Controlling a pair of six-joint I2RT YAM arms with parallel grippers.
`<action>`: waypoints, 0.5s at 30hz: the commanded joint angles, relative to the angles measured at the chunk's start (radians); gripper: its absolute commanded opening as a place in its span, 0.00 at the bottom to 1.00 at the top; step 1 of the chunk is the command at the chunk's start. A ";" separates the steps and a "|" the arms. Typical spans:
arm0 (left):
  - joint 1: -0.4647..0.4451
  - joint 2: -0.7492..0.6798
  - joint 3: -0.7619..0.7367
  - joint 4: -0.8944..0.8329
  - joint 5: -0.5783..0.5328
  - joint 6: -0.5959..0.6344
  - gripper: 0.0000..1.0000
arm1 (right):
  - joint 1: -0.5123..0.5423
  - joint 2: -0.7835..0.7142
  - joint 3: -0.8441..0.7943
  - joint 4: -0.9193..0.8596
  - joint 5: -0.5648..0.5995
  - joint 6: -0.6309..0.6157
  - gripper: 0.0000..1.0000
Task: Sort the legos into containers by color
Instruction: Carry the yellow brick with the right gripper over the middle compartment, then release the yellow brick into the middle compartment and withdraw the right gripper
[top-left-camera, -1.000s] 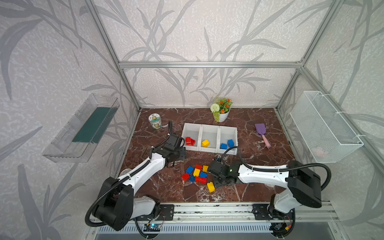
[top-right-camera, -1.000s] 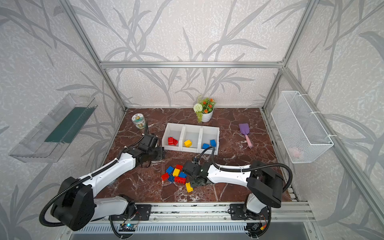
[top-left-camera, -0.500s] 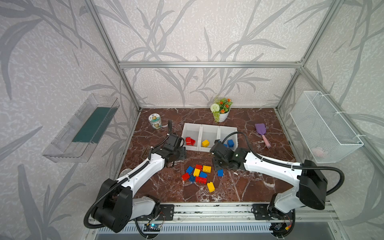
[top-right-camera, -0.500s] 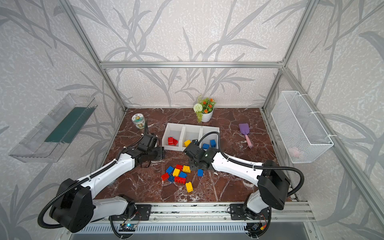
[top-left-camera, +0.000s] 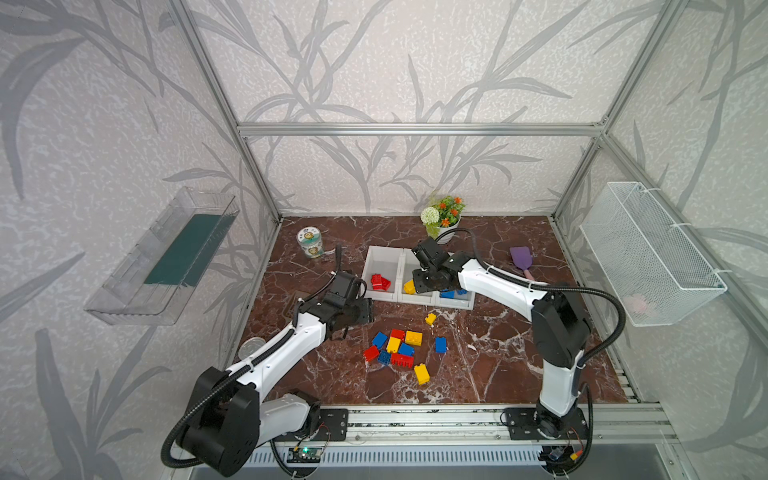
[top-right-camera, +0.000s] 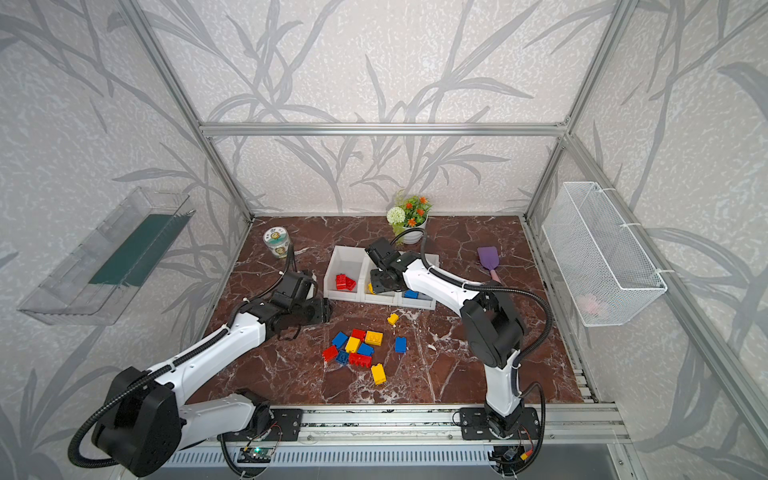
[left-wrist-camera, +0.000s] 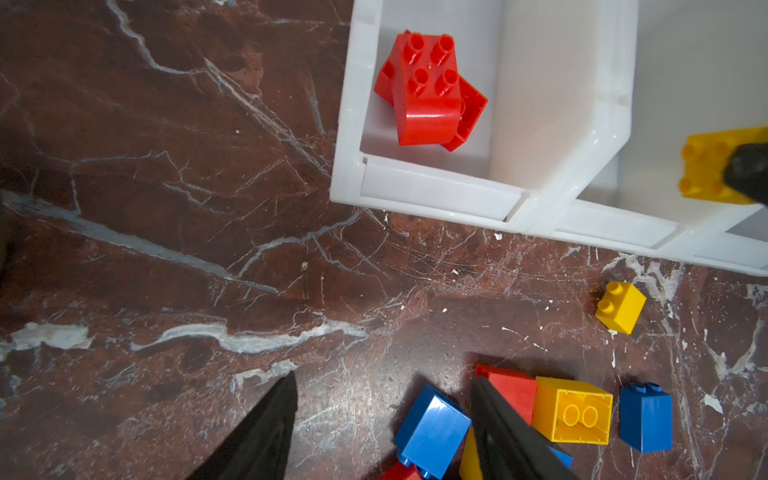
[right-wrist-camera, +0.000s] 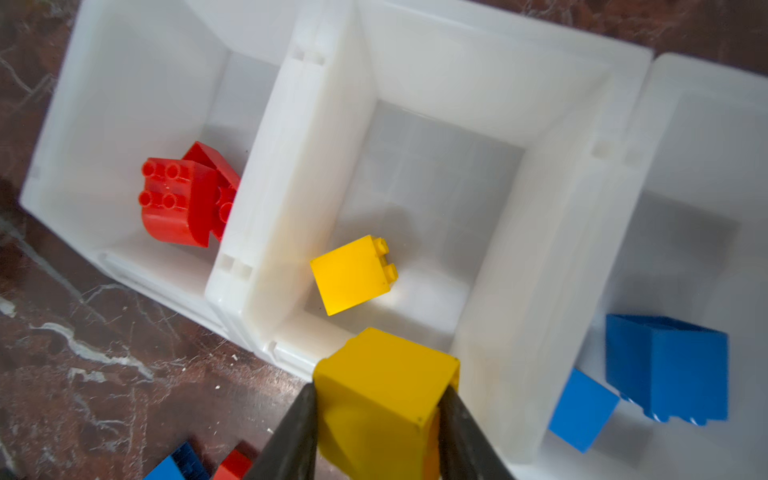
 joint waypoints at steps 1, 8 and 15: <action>0.004 -0.044 -0.025 -0.014 -0.007 -0.025 0.69 | -0.007 0.009 0.059 -0.038 -0.014 -0.012 0.41; 0.004 -0.078 -0.058 -0.004 -0.015 -0.038 0.69 | -0.009 -0.009 0.059 -0.047 0.002 -0.003 0.64; 0.004 -0.078 -0.062 0.005 -0.009 -0.039 0.69 | -0.008 -0.071 0.027 -0.045 0.004 -0.001 0.68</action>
